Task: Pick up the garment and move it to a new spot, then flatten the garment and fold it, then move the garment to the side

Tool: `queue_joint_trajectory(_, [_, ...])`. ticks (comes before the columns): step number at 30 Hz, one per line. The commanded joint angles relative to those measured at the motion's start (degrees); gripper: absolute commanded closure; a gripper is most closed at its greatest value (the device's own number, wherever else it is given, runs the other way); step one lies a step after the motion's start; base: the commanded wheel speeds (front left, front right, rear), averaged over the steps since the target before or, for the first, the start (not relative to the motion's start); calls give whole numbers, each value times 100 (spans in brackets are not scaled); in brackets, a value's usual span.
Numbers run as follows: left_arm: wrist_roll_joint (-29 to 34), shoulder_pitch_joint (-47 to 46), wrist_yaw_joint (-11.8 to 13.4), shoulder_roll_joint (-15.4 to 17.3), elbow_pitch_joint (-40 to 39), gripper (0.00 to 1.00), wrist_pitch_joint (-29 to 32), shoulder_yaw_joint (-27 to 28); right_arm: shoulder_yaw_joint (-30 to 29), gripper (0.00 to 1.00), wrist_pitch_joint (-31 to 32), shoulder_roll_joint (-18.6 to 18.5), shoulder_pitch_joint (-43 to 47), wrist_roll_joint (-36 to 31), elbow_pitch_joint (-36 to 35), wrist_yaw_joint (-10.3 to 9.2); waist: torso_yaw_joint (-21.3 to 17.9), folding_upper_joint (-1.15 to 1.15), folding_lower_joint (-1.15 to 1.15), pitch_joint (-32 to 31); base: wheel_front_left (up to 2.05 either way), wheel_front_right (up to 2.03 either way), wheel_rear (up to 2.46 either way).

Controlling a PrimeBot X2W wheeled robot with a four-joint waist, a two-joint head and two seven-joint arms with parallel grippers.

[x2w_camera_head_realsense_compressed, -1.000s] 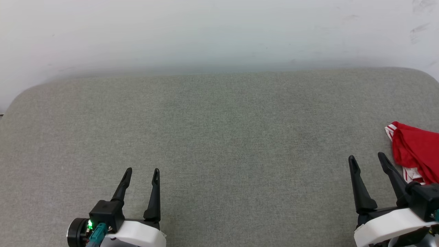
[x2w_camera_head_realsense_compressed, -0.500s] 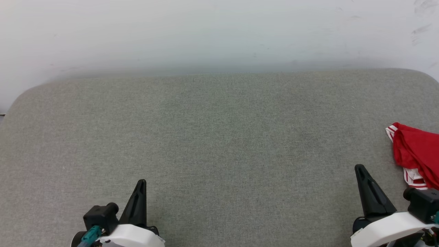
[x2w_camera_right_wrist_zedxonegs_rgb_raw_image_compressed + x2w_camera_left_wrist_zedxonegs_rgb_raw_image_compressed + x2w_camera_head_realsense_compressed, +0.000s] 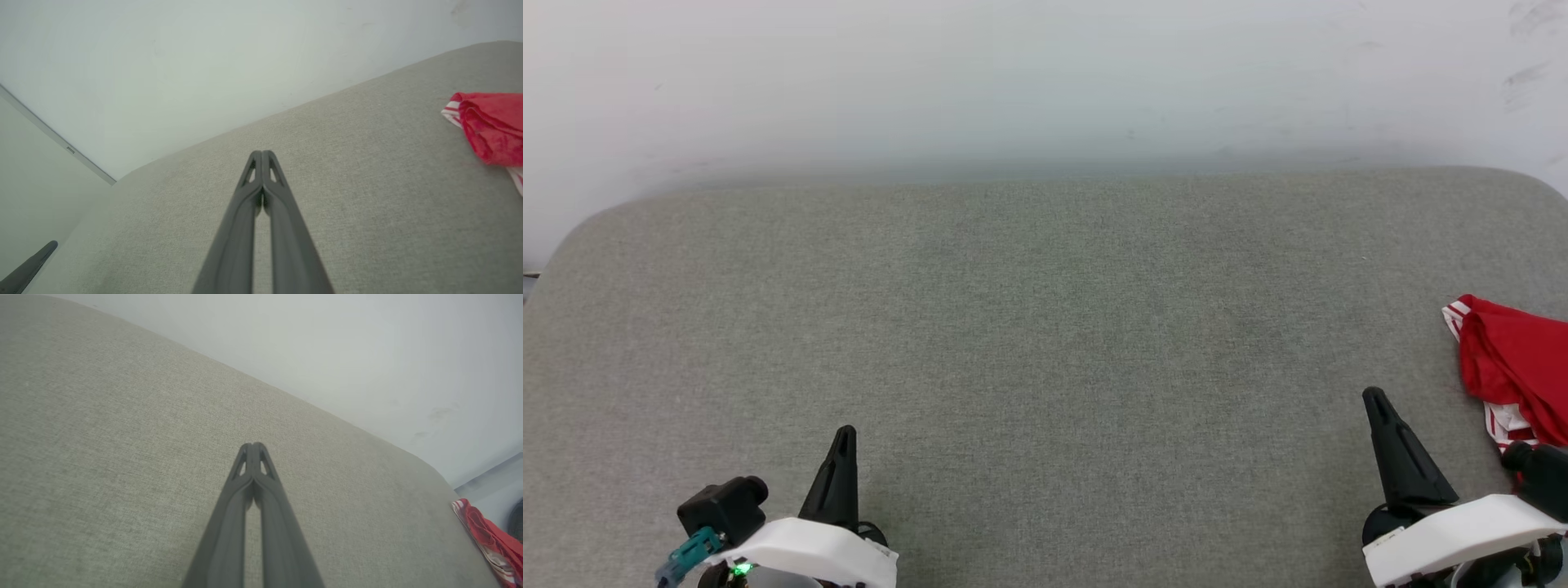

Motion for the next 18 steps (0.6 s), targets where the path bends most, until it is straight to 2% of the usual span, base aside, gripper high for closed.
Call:
queue_joint_trajectory(1, [-210,-162,-47,-9,-51,100,41,55,4,100,-28,-62,-163,252,-13,-1,1,0,0,-3,0,0,0])
queue_joint_trajectory(18, [-1511,-279,-186,-59,48,100,374,293,3,100,-15,-103,-349,1668,380,-1,18,0,0,-40,0,0,0])
